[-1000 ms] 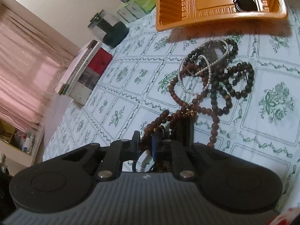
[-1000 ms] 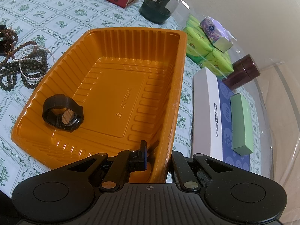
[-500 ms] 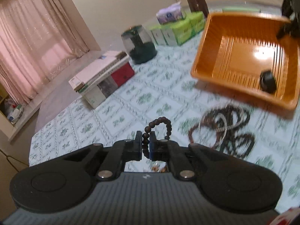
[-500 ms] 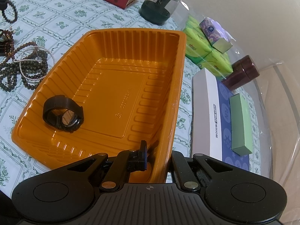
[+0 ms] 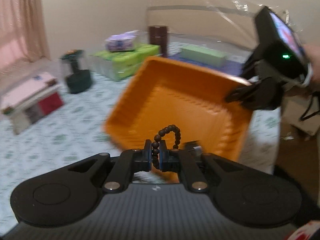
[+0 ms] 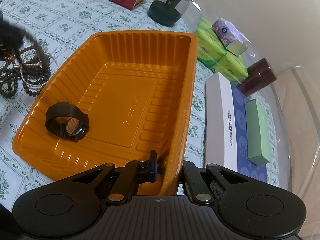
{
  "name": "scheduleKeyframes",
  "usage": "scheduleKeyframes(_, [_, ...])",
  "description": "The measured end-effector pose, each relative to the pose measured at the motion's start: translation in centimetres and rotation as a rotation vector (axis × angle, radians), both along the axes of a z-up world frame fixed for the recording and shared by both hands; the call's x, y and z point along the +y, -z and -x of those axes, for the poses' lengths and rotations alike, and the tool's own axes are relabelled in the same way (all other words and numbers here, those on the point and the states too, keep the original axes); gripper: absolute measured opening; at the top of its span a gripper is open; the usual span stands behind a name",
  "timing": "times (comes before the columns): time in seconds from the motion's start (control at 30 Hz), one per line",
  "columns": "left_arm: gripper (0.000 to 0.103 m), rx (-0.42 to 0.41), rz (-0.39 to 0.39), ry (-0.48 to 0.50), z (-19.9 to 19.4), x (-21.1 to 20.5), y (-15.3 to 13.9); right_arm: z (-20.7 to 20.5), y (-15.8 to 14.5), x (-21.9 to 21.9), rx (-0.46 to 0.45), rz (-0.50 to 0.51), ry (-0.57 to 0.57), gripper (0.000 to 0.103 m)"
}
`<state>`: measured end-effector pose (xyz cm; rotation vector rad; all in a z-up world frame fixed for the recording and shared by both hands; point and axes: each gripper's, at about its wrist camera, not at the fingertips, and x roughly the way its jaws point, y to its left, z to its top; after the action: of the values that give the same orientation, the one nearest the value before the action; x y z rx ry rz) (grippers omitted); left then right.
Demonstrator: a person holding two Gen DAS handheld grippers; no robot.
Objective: Organize jewelry
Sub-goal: 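Drop the dark bead bracelet into the tray beside the watch with the left tool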
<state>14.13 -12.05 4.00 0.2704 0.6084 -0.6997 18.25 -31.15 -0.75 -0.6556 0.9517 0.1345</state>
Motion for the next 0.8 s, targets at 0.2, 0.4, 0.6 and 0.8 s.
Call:
scheduleKeyframes(0.2, [0.006, 0.042, 0.006, 0.061, 1.3, -4.1, 1.5, 0.0, -0.1, -0.1, -0.004, -0.004, 0.0, 0.006])
scheduleKeyframes(0.4, [0.022, 0.059, 0.0, 0.064, 1.3, -5.3, 2.3, 0.0, -0.1, 0.0, -0.004, -0.008, 0.003, 0.006])
scheduleKeyframes(0.6, [0.022, 0.029, -0.022, -0.026, 1.2, -1.3, 2.1, 0.1, -0.1, 0.0, -0.008, -0.011, 0.002, 0.006])
scheduleKeyframes(0.8, [0.024, 0.002, -0.057, -0.204, 1.7, 5.6, 2.6, 0.2, -0.1, 0.0, -0.009, -0.011, 0.003, 0.006])
